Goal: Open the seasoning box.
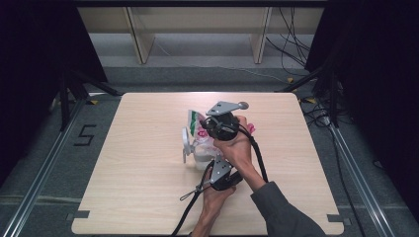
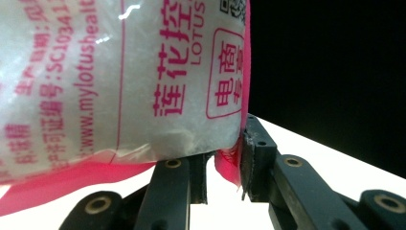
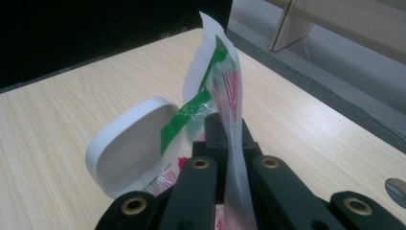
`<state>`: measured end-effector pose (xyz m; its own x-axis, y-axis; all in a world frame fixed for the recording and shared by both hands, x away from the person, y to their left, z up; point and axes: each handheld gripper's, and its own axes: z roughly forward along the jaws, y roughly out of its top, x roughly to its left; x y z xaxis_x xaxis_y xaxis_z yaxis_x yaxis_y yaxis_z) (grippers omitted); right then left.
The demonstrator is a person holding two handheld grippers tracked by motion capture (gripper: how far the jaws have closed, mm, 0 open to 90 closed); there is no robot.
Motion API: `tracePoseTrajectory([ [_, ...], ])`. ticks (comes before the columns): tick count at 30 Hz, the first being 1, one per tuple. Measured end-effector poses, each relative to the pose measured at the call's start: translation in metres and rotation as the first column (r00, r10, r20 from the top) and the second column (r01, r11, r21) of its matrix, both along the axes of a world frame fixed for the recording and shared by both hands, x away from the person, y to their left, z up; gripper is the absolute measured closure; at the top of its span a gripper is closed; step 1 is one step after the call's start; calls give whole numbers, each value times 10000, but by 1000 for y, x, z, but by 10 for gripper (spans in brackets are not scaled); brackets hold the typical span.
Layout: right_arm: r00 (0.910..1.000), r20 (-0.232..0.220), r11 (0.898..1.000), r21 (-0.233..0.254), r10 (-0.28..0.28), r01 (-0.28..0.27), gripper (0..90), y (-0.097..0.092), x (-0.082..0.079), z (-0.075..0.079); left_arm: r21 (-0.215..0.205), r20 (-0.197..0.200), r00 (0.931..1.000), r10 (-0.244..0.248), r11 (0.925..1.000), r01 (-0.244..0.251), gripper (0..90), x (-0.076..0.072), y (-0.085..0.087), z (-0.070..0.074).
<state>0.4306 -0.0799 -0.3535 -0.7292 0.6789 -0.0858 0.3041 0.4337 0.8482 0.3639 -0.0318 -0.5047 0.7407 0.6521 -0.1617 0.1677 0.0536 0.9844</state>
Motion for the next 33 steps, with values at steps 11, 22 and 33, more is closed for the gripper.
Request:
tracePoseTrajectory([
  [11, 10000, -16, 9998, 219, -14, 14, 900, -3, -1, 2, 146, -8, 10000, 31, 9999, -31, 747, 0, 1, 0],
  [22, 10000, 7, 9998, 156, 88, -88, 900, -5, 1, 3, 310, -86, 9999, 94, 9995, -92, 748, 0, 2, 1],
  [33, 10000, 49, 10000, 64, -3, 3, 900, -2, 1, 1, 143, -57, 10000, -26, 9999, 27, 747, 1, 1, 0],
])
